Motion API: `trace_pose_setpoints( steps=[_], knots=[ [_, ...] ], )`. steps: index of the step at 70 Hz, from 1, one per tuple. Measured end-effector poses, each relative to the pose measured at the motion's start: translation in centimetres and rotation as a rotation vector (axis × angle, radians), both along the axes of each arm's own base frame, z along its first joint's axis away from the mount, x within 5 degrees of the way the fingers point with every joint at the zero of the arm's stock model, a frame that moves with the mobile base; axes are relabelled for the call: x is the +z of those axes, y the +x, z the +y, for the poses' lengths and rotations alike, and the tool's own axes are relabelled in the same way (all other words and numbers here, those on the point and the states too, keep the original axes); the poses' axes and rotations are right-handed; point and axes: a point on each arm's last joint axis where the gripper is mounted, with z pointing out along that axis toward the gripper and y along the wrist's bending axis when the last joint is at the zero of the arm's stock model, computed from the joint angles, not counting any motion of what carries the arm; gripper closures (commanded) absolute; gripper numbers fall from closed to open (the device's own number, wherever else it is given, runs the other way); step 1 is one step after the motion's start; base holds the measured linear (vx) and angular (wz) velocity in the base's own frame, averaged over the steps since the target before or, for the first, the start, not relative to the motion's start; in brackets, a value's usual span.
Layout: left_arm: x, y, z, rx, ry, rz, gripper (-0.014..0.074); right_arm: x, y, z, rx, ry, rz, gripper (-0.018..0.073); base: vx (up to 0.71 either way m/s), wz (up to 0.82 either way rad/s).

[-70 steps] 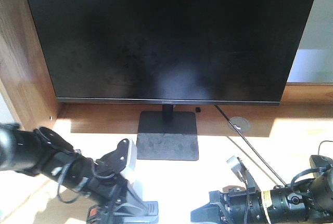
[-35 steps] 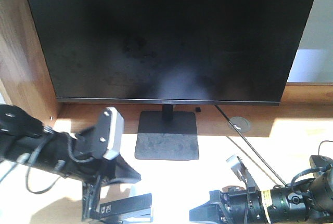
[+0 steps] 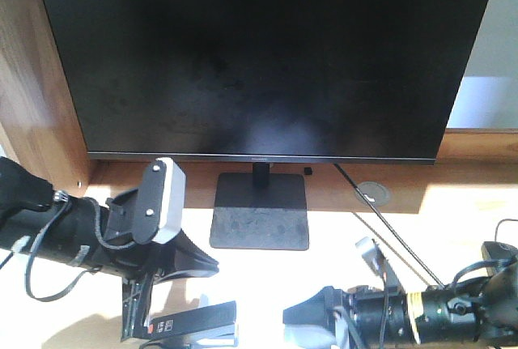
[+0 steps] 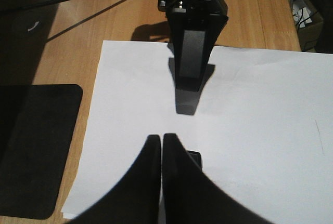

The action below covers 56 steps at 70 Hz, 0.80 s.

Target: Grab stapler and paper to desk for stapling

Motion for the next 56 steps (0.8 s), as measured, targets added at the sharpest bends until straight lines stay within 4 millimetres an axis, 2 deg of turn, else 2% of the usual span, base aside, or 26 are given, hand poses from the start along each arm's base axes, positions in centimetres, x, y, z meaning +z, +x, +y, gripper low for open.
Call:
trace_pose_setpoints(
  steps=[24, 36, 49, 56],
  knots=[
    [0.2, -0.1, 0.0, 0.004, -0.003, -0.003, 0.0603, 3.1, 0.3, -1.0, -0.009, -0.185, -0.150, -0.0013, 0.00, 0.00],
    [-0.1, 0.4, 0.4, 0.109, 0.023, 0.044, 0.0603, 5.2, 0.1, -1.8, -0.018, -0.306, -0.251, 0.0024, 0.00, 0.00],
    [-0.9, 1.0, 1.5, 0.285, 0.139, 0.112, 0.0603, 8.1, -0.2, -3.0, -0.071, -0.461, -0.397, 0.0128, 0.00, 0.00],
    [-1.4, 1.1, 2.3, 0.383, 0.210, 0.160, 0.0603, 9.8, -0.5, -3.7, -0.101, -0.542, -0.499, 0.0225, 0.00, 0.00]
  ],
)
